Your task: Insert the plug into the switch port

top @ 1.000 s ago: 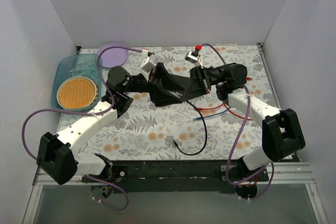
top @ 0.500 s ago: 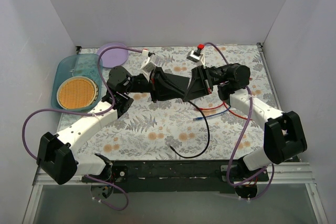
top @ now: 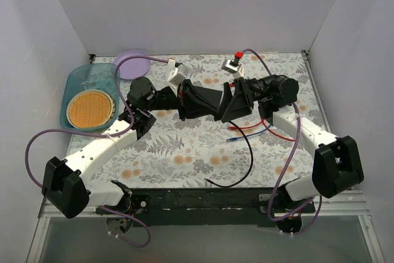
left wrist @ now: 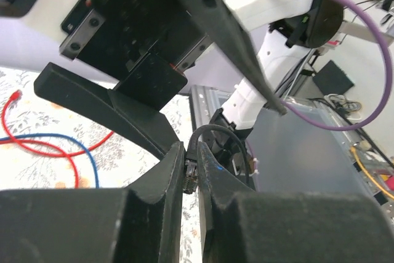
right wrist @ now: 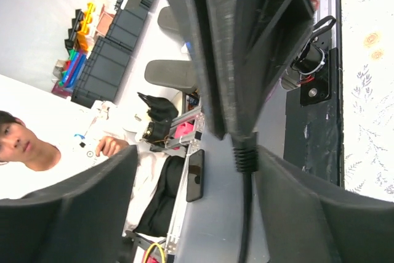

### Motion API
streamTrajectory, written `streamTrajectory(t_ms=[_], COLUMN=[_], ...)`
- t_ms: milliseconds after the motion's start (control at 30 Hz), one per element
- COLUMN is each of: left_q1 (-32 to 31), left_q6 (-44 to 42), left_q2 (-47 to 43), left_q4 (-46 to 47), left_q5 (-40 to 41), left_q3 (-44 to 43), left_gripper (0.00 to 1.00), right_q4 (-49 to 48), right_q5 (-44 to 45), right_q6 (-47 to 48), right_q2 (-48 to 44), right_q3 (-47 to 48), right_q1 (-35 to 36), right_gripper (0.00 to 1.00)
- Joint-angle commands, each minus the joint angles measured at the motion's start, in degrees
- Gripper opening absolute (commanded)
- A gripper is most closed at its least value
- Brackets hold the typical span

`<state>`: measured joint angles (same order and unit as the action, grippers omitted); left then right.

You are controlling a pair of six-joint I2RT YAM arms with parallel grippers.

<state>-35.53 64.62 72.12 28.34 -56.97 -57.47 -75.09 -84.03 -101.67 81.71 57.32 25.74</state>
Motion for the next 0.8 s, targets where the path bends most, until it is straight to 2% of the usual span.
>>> streamTrajectory(t_ms=[0, 67, 300, 567, 633, 700, 733, 767], left_q1=[0.4, 0.4, 0.4, 0.4, 0.4, 0.4, 0.4, 0.4], left_q6=[-4.9, -5.6, -7.5, -8.5, -8.5, -8.1, -8.1, -8.1], left_q2=[-2.8, -3.1, -4.1, -4.1, -4.2, -4.1, -4.1, -3.9], left_q4=[-5.9, -7.4, -9.9, -11.5, -11.0, -10.6, -10.7, -10.8], left_q5=[4.4, 5.2, 7.6, 8.5, 8.8, 8.8, 8.8, 8.8], left_q3=[-0.5, -0.6, -0.6, -0.9, -0.5, -0.4, -0.3, -0.4], left_gripper=[0.00, 0.00, 0.00, 0.00, 0.00, 0.00, 0.00, 0.00], right_q4=[-32.3, -32.1, -27.7, -16.1, -10.6, -2.0, 19.2, 34.6], right_q5=[-2.2, -2.1, -1.8, -2.0, -0.6, 0.9, 3.4, 6.0], right_q6=[-0.4, -0.5, 0.3, 10.2, 13.6, 26.5, 34.6, 62.5], right_q2=[-2.6, -3.0, -5.2, -9.6, -10.9, -14.0, -15.5, -18.7], right_q3=[1.6, 1.7, 4.5, 6.4, 6.3, 6.5, 7.2, 9.1], right_q1=[-0.7, -1.7, -9.3, -18.2, -20.0, -22.5, -23.4, -23.6], right_gripper=[0.85, 0.98, 0.98, 0.98, 0.98, 0.98, 0.98, 0.98])
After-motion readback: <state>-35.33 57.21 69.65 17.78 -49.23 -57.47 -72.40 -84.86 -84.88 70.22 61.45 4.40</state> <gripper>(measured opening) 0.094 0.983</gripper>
